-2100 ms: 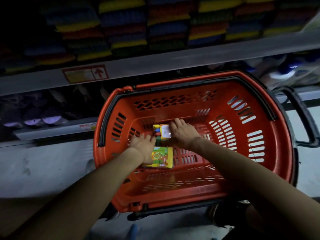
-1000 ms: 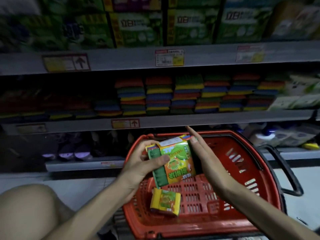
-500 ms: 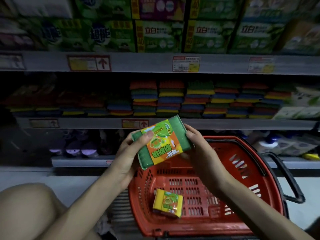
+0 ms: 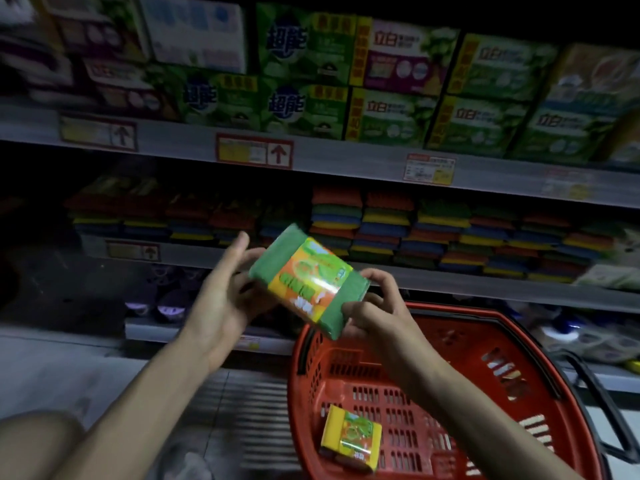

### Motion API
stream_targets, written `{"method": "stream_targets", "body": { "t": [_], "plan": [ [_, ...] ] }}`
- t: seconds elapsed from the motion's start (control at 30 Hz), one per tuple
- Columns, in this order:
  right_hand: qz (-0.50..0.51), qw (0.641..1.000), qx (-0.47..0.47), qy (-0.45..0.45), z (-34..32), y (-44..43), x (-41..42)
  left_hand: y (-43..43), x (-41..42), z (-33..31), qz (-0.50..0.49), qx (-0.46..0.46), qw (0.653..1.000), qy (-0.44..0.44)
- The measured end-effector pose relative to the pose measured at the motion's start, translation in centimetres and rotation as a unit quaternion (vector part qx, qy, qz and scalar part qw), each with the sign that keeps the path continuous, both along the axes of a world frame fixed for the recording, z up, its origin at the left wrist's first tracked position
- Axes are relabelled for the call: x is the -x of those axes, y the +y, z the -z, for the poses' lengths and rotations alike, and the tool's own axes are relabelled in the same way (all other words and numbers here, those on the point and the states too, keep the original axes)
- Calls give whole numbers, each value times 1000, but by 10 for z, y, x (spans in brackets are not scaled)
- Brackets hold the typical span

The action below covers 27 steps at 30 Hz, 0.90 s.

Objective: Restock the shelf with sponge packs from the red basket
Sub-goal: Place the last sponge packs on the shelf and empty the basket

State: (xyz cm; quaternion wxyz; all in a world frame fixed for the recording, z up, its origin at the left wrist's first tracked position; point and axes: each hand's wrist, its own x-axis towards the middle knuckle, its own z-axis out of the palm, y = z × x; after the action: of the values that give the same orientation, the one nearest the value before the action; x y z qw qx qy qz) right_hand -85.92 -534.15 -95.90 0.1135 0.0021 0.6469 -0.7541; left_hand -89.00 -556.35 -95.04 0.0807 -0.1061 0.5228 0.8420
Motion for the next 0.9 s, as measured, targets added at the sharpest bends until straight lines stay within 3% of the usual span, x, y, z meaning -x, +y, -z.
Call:
{"method": "stream_targets", "body": {
  "t": [0.1, 0.37, 0.7, 0.9],
  "plan": [
    [67, 996, 57, -3, 7, -24, 10, -9, -7, 11, -67, -2, 998, 18],
    [142, 987, 9, 72, 21, -83, 29, -5, -30, 24, -65, 153, 982, 89],
    [180, 953, -155, 186, 23, -118, 30, -17, -8, 21, -137, 171, 968, 123],
    [169, 961, -129, 176, 21, -130, 33, -17, 13, 15, -161, 184, 959, 142]
  ]
}}
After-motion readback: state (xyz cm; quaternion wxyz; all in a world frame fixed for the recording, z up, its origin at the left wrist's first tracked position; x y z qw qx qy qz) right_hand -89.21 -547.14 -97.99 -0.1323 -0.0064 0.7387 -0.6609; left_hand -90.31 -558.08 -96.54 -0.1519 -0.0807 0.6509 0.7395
